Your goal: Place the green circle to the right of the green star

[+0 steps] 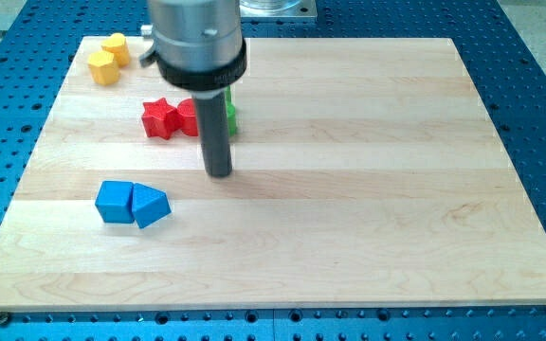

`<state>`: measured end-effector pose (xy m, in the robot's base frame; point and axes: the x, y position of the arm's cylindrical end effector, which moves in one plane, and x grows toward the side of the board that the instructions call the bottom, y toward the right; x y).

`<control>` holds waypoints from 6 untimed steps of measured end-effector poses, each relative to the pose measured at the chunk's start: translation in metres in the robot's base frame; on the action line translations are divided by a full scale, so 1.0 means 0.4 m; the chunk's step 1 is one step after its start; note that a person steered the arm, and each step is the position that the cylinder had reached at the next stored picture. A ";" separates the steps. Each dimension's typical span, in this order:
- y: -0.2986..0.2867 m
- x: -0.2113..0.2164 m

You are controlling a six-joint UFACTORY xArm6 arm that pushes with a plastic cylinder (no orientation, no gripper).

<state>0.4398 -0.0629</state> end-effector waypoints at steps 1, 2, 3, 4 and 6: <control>0.000 -0.105; 0.000 -0.219; 0.000 -0.301; -0.022 -0.298; -0.265 -0.250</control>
